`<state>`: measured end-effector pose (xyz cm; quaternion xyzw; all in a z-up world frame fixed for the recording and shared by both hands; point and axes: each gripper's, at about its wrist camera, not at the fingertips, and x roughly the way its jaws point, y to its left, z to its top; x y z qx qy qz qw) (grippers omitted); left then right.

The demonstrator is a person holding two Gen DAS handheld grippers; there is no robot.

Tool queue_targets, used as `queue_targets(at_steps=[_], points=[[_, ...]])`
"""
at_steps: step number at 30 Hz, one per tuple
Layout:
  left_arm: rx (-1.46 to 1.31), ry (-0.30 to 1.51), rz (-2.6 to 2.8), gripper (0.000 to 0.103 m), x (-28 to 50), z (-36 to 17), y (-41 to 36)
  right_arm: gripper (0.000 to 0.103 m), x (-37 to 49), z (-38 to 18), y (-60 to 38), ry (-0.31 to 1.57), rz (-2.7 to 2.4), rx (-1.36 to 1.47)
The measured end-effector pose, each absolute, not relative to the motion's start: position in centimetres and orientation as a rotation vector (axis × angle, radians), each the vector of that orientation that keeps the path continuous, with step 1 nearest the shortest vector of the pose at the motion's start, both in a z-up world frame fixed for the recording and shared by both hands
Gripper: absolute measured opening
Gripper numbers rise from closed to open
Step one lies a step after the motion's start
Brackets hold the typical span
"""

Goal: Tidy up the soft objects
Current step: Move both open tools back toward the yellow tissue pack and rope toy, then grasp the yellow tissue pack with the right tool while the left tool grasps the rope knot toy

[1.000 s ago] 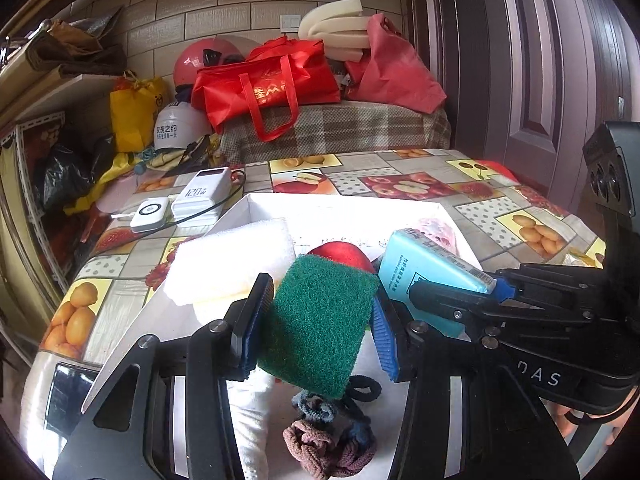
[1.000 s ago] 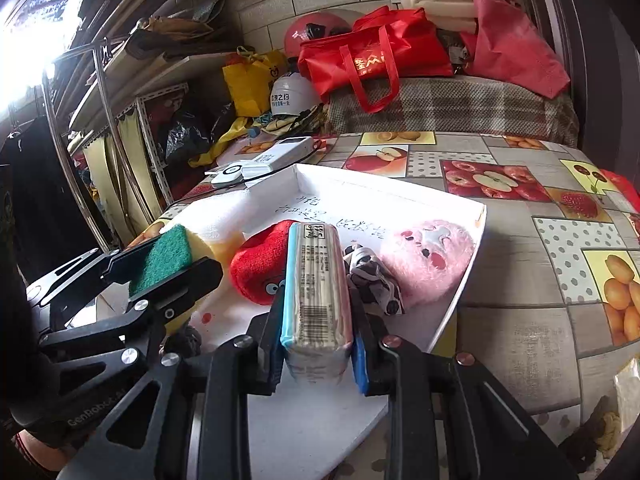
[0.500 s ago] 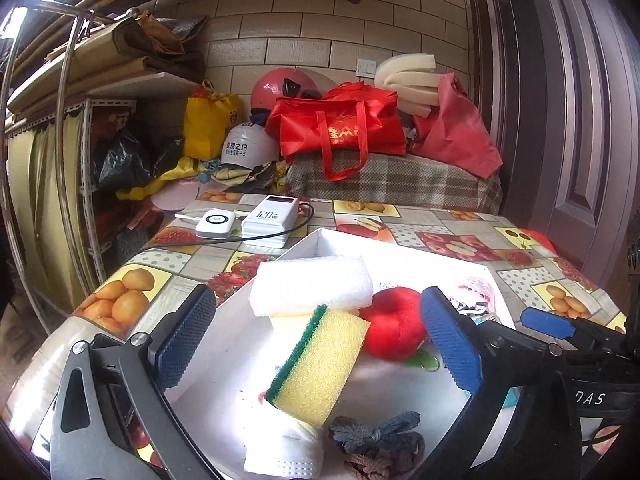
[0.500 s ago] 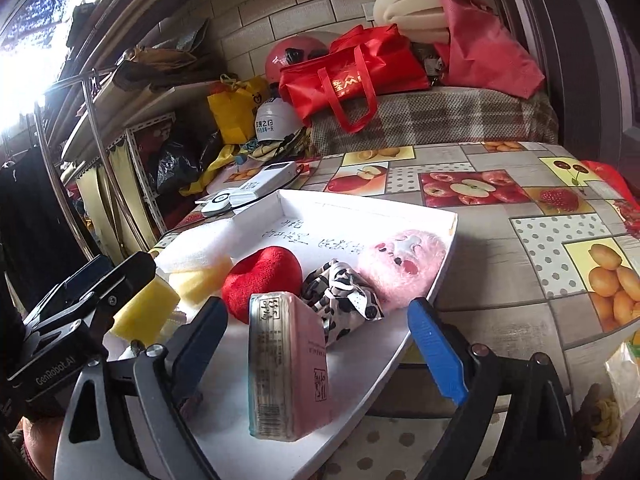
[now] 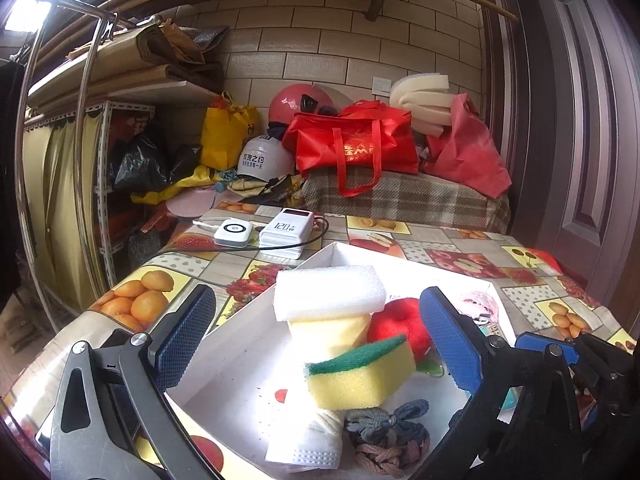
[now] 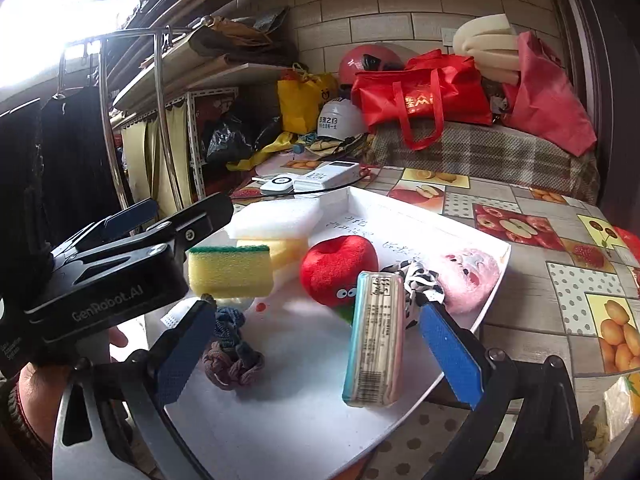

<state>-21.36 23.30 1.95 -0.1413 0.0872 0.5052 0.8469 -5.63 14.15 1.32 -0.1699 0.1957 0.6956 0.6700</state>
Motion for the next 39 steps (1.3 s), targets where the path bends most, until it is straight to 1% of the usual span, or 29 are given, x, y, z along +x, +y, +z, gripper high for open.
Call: queue_targets(at_steps=[6, 12, 23, 28, 32, 34, 37, 39], points=[[-0.316, 0.176, 1.067, 0.103, -21.8, 1.9, 23.1, 0.102, -4.9, 1.2, 13.5, 0.489, 1.599, -0.32], [-0.255, 0.202, 1.027, 0.103, -20.9, 2.1, 21.6, 0.102, -3.2, 1.3, 11.5, 0.515, 1.499, -0.241], [-0.207, 0.241, 0.951, 0.103, -19.2, 2.3, 18.8, 0.102, -2.5, 2.0, 7.4, 0.408, 1.386, -0.295], [-0.126, 0.289, 0.883, 0.103, -16.8, 2.4, 16.1, 0.103, 1.4, 2.5, 4.1, 0.409, 1.317, -0.213], [-0.083, 0.328, 0.772, 0.103, -14.3, 2.4, 13.6, 0.103, 5.4, 3.0, 1.6, 0.37, 1.194, -0.21], [-0.083, 0.344, 0.708, 0.103, -12.8, 2.3, 12.4, 0.103, 7.9, 3.1, 0.8, 0.379, 1.12, -0.208], [-0.067, 0.389, 0.621, 0.103, -9.9, 2.2, 10.5, 0.103, 12.0, 2.7, 0.3, 0.471, 1.047, -0.187], [-0.047, 0.43, 0.562, 0.103, -7.6, 2.0, 9.4, 0.103, 14.3, 2.0, 0.5, 0.578, 1.04, -0.153]])
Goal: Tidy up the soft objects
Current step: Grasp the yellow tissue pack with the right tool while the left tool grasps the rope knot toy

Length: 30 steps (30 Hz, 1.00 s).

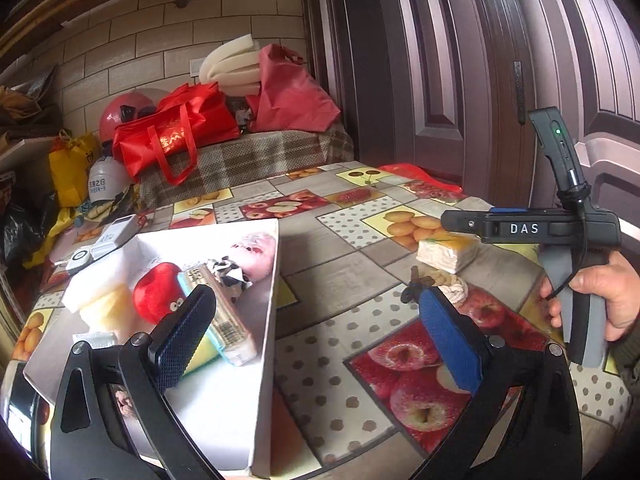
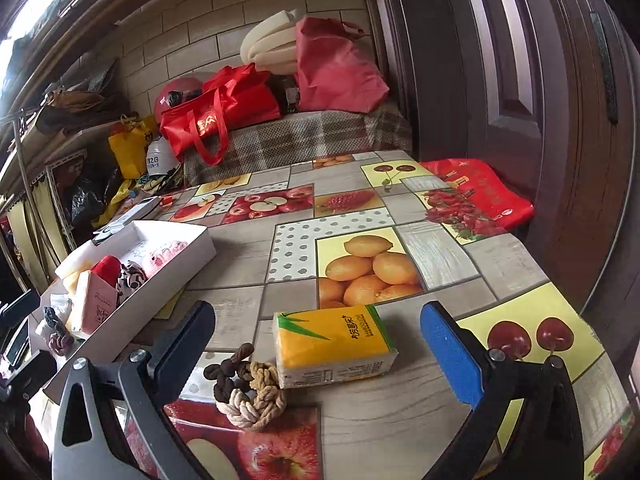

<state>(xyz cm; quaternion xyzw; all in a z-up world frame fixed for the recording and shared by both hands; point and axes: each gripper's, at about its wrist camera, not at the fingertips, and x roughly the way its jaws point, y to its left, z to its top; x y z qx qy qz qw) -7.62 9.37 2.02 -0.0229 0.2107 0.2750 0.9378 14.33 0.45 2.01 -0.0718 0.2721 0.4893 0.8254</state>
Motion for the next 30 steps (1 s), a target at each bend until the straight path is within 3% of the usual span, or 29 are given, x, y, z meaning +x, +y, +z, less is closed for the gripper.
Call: queue_targets(at_steps=[3, 8, 10, 13, 15, 28, 30], points=[[0.022, 0.517, 0.497, 0.102, -3.9, 1.5, 7.7, 0.103, 15.9, 0.7, 1.5, 0.717, 1.051, -0.148], [0.102, 0.596, 0.457, 0.102, -0.2, 0.8, 6.2, 0.102, 15.4, 0.1, 2.8, 0.743, 1.071, -0.221], [0.102, 0.618, 0.434, 0.102, 0.8, 0.6, 6.2, 0.097, 15.8, -0.4, 3.1, 0.781, 1.065, -0.233], [0.077, 0.667, 0.387, 0.102, 2.1, 0.0, 6.9, 0.076, 17.3, -1.3, 3.1, 0.869, 1.083, -0.188], [0.04, 0.699, 0.362, 0.102, 3.1, -0.3, 7.5, 0.074, 17.7, -1.3, 2.6, 0.887, 1.1, -0.15], [0.071, 0.824, 0.288, 0.095, 8.8, -1.9, 6.9, 0.074, 19.5, -0.8, -0.1, 0.895, 1.062, 0.048], [0.054, 0.833, 0.281, 0.088, 9.3, -2.0, 7.1, 0.074, 19.7, -0.9, -0.2, 0.896, 1.064, 0.055]])
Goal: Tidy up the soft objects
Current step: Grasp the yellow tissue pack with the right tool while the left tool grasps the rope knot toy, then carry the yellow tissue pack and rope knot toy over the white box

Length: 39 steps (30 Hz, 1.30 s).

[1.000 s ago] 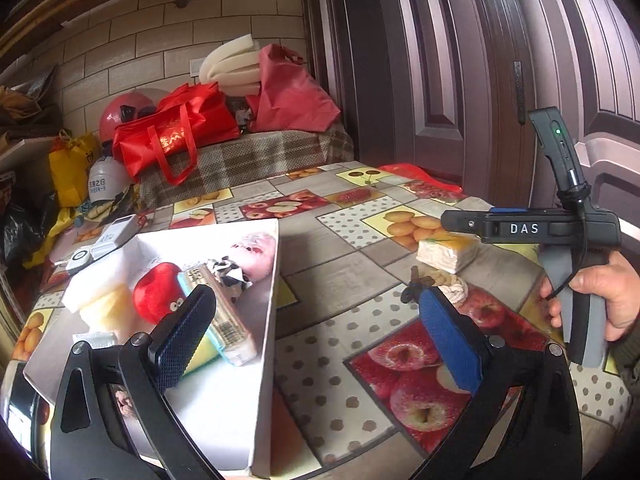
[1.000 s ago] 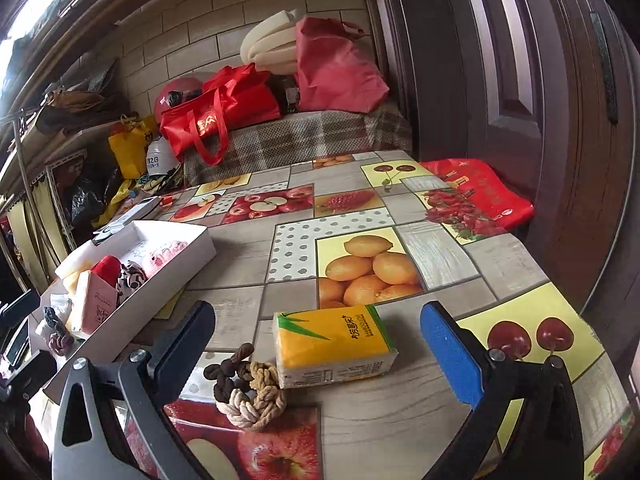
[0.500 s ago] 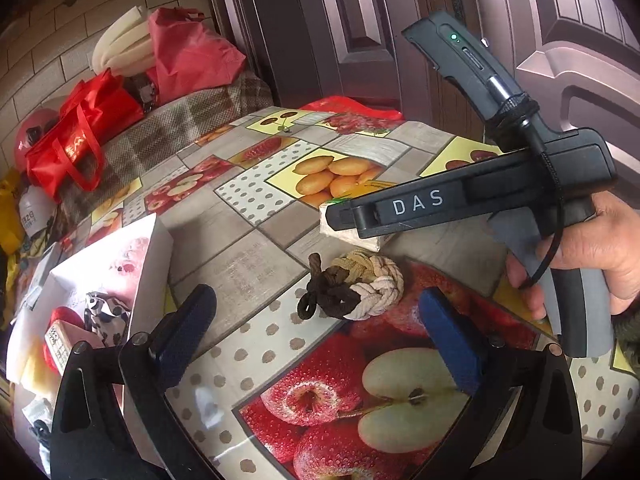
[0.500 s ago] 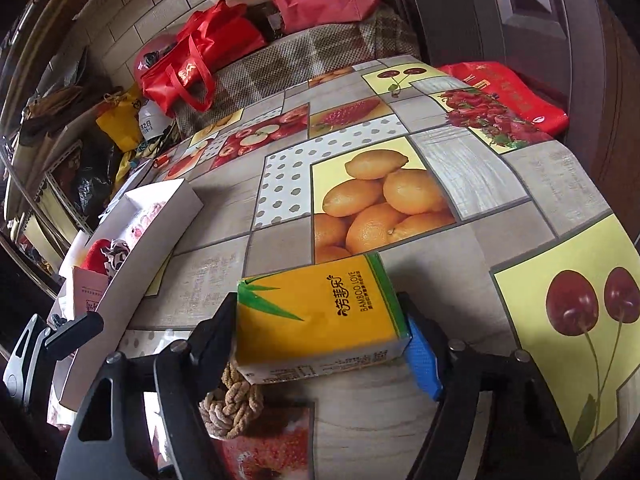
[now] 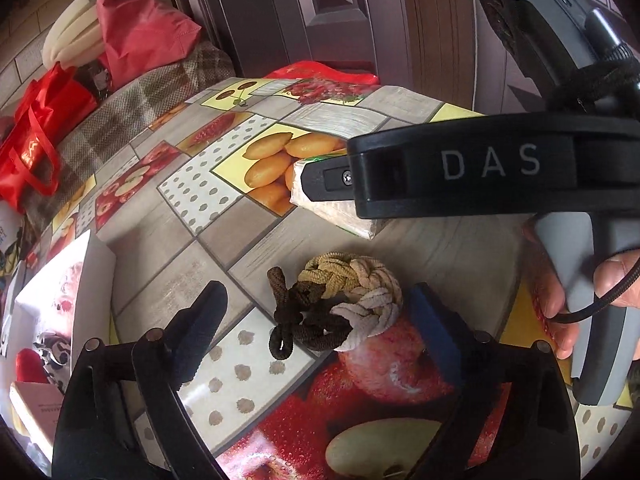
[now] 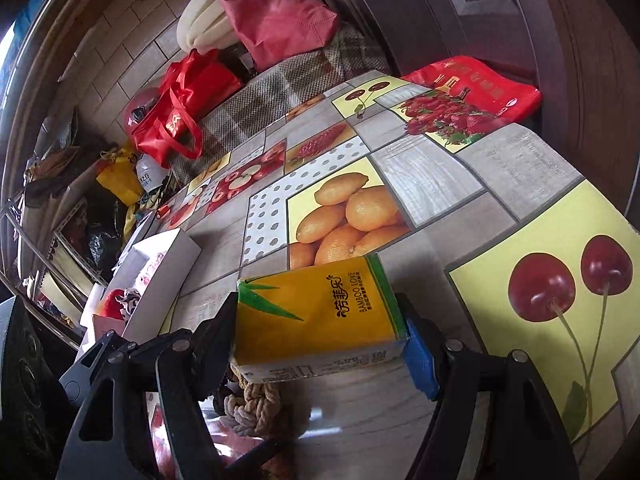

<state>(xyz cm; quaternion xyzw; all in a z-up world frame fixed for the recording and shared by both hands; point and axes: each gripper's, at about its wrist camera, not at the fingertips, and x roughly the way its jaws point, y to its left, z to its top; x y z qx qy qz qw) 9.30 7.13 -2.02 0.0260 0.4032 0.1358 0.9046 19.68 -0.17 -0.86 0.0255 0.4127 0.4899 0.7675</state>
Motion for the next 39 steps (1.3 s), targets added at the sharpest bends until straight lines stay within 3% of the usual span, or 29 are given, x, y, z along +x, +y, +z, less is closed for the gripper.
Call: queue_targets(at_steps=[1, 2, 5, 13, 22, 23, 24, 26, 35, 37, 39], points=[[0.04, 0.838, 0.281, 0.08, 9.4, -2.1, 7.4, 0.074, 19.8, -0.9, -0.2, 0.9, 1.063, 0.059], [0.024, 0.85, 0.274, 0.059, 9.6, -2.2, 7.6, 0.074, 19.9, -1.0, -0.1, 0.906, 1.064, 0.063], [0.002, 0.84, 0.275, 0.042, 9.4, -2.1, 8.0, 0.074, 20.0, -1.1, -0.3, 0.911, 1.064, 0.074], [0.038, 0.703, 0.327, 0.023, 6.9, -0.4, 6.9, 0.074, 20.0, -0.7, -0.9, 0.878, 1.06, 0.105], [-0.108, 0.645, 0.363, 0.026, 4.9, 0.4, 9.2, 0.074, 19.1, 0.2, -1.3, 0.802, 1.055, 0.102], [-0.11, 0.649, 0.373, 0.041, 4.9, 0.3, 9.2, 0.074, 19.1, 0.2, -1.3, 0.803, 1.056, 0.102], [-0.11, 0.656, 0.381, 0.069, 5.0, 0.2, 9.2, 0.074, 19.1, 0.2, -1.3, 0.805, 1.058, 0.102], [-0.102, 0.673, 0.384, 0.09, 5.3, 0.0, 9.1, 0.074, 19.1, 0.1, -1.2, 0.816, 1.061, 0.105], [-0.08, 0.871, 0.353, 0.089, 8.2, -2.6, 9.1, 0.074, 19.4, -0.2, -1.2, 0.84, 1.071, 0.113], [-0.097, 0.86, 0.324, 0.056, 8.0, -2.6, 9.2, 0.074, 19.4, -0.2, -1.2, 0.841, 1.072, 0.115], [-0.096, 0.85, 0.319, 0.039, 7.8, -2.5, 9.1, 0.074, 19.3, -0.2, -1.2, 0.842, 1.073, 0.117]])
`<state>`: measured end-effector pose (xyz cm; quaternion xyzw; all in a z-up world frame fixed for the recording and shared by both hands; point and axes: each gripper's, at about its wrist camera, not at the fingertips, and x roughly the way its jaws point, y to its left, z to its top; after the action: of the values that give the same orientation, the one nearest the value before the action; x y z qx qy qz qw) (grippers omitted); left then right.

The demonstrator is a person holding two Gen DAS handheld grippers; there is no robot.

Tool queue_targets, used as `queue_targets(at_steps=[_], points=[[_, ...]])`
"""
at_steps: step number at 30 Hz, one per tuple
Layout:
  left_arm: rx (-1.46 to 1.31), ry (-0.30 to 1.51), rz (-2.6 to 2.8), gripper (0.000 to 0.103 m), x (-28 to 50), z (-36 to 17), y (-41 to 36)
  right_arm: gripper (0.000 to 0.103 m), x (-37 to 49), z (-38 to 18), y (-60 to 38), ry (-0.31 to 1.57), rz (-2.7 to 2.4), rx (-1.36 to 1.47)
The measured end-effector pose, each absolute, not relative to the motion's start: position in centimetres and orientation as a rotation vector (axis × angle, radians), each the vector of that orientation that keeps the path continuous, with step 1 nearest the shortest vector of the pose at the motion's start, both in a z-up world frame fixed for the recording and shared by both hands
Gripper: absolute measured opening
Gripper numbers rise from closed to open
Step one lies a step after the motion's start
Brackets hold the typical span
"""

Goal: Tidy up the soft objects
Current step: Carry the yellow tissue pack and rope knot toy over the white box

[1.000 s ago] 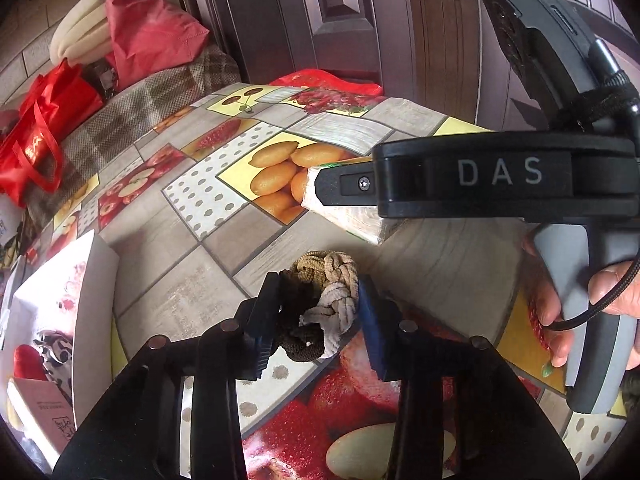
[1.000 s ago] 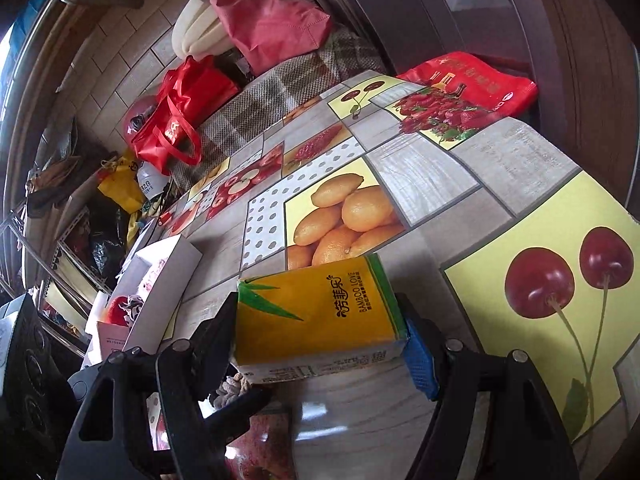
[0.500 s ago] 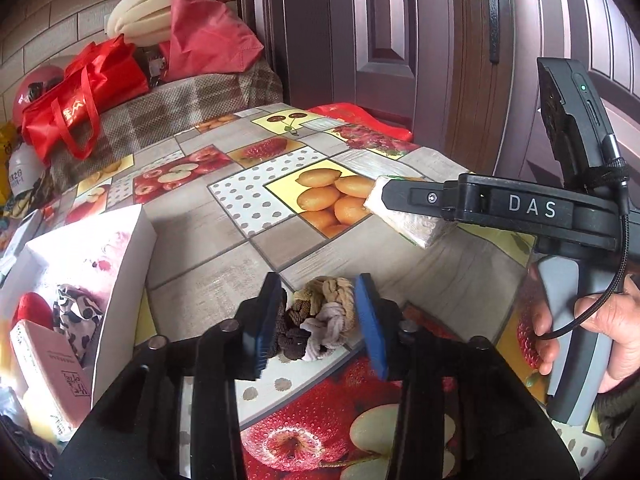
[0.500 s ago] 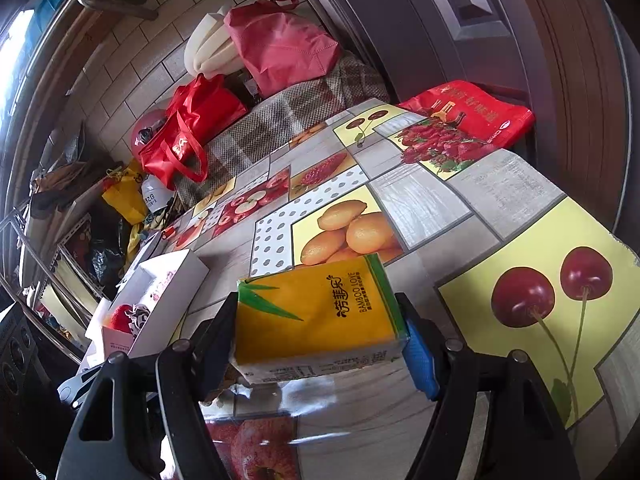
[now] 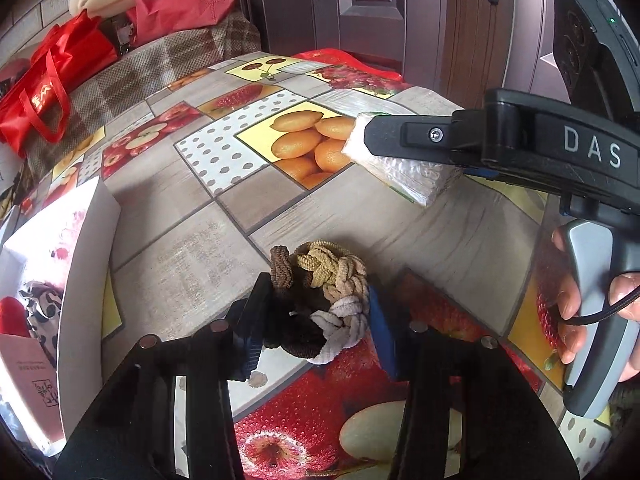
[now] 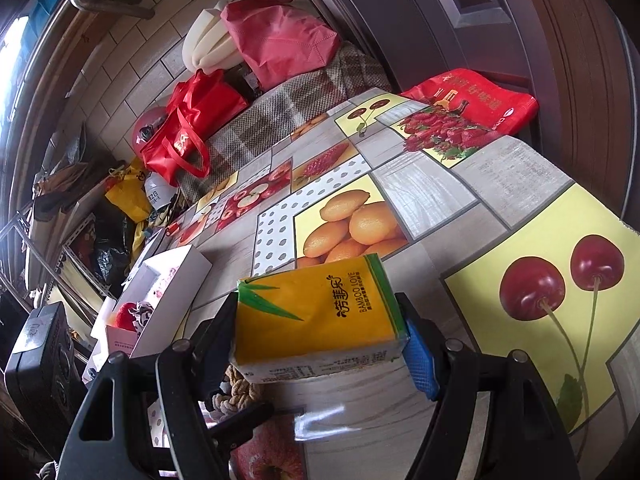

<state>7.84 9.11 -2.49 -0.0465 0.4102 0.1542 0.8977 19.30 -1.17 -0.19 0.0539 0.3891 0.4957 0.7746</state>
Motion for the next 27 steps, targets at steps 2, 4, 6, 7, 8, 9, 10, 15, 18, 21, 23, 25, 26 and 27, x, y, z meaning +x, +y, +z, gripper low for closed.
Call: queue_targets(at_steps=[2, 4, 6, 7, 8, 9, 10, 15, 18, 21, 23, 25, 26, 27], points=[[-0.082, 0.816, 0.321, 0.034, 7.4, -2.0, 8.8, 0.074, 19.2, -0.2, -1.2, 0.836, 1.072, 0.113], [-0.071, 0.76, 0.339, 0.032, 6.6, -1.2, 8.6, 0.074, 19.1, -0.1, -1.3, 0.823, 1.073, 0.114], [-0.08, 0.699, 0.358, 0.032, 5.5, -0.4, 8.7, 0.074, 18.8, 0.3, -1.4, 0.795, 1.079, 0.114], [-0.091, 0.672, 0.366, 0.032, 4.9, 0.0, 8.8, 0.074, 18.5, 0.5, -1.5, 0.778, 1.082, 0.111], [-0.1, 0.653, 0.379, 0.032, 4.4, 0.2, 9.0, 0.074, 18.2, 0.7, -1.5, 0.76, 1.083, 0.105], [-0.106, 0.632, 0.389, 0.032, 3.8, 0.4, 9.0, 0.074, 18.0, 0.9, -1.6, 0.742, 1.086, 0.097], [-0.105, 0.611, 0.399, 0.032, 3.2, 0.7, 8.9, 0.074, 17.7, 1.1, -1.6, 0.73, 1.088, 0.09], [-0.078, 0.537, 0.468, 0.032, 0.8, 1.5, 8.5, 0.074, 16.0, 1.3, -1.9, 0.704, 1.109, 0.071], [-0.089, 0.499, 0.518, 0.032, -0.3, 1.8, 8.9, 0.074, 14.5, 1.6, -2.1, 0.675, 1.126, 0.052], [-0.098, 0.468, 0.556, 0.032, -1.3, 2.0, 9.1, 0.074, 12.8, 1.9, -2.4, 0.631, 1.14, 0.035], [-0.093, 0.457, 0.569, 0.032, -1.8, 2.1, 9.0, 0.074, 11.8, 2.1, -2.6, 0.604, 1.146, 0.026], [-0.089, 0.451, 0.575, 0.032, -2.2, 2.1, 8.9, 0.074, 11.1, 2.3, -2.8, 0.583, 1.147, 0.021], [-0.088, 0.447, 0.579, 0.032, -2.4, 2.1, 8.9, 0.074, 10.9, 2.3, -2.8, 0.576, 1.146, 0.019], [-0.088, 0.444, 0.581, 0.032, -2.6, 2.1, 8.8, 0.074, 10.7, 2.4, -2.9, 0.571, 1.145, 0.019]])
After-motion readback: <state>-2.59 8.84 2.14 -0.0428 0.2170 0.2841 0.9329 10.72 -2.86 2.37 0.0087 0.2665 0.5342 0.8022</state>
